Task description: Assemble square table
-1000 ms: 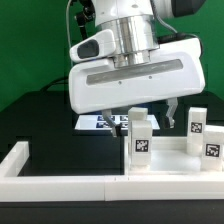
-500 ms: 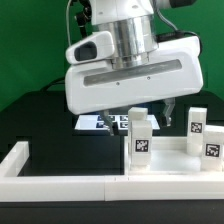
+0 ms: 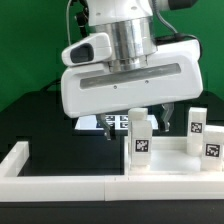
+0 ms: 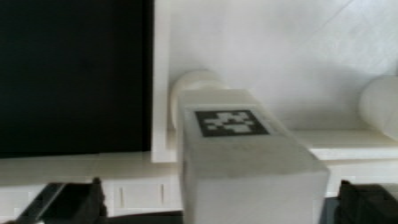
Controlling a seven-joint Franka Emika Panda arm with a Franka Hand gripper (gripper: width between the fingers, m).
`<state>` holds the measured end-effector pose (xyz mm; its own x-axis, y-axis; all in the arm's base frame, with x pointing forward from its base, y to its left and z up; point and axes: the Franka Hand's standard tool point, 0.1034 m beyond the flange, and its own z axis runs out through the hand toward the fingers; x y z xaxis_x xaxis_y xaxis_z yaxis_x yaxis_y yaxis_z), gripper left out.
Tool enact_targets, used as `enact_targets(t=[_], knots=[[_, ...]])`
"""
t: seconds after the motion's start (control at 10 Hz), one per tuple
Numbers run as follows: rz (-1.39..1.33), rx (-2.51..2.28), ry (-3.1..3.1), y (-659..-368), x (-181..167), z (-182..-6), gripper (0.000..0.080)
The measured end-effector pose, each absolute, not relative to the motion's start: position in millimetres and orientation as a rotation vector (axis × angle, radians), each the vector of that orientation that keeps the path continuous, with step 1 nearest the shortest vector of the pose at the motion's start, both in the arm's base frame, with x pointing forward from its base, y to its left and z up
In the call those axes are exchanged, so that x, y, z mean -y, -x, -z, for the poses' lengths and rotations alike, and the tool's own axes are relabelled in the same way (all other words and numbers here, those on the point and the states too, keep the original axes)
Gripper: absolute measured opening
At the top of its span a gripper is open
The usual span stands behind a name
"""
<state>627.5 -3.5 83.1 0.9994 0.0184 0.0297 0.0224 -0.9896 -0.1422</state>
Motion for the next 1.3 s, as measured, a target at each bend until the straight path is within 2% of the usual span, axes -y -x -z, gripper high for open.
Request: enact_targets(t=[0.1,0.3,0.4,0.5,1.0,1.3], knots=[[0.040,0.021,2.997,-627.3,3.6,-83.0,0.0648],[0.037,-0.024,2.995,-627.3,3.1,-83.0,0.0368],[0.031,-0.101,2.992,-627.3,2.6,-83.0,0.0368],[0.024,-0.199,2.986,-627.3,2.2,-83.0,0.0291],[0.029,-0.780,2.895,-630.9,3.5,-81.6,0.0291],[-0.009,-1.504,2.616,-629.3,3.6,-80.3,0.0291]])
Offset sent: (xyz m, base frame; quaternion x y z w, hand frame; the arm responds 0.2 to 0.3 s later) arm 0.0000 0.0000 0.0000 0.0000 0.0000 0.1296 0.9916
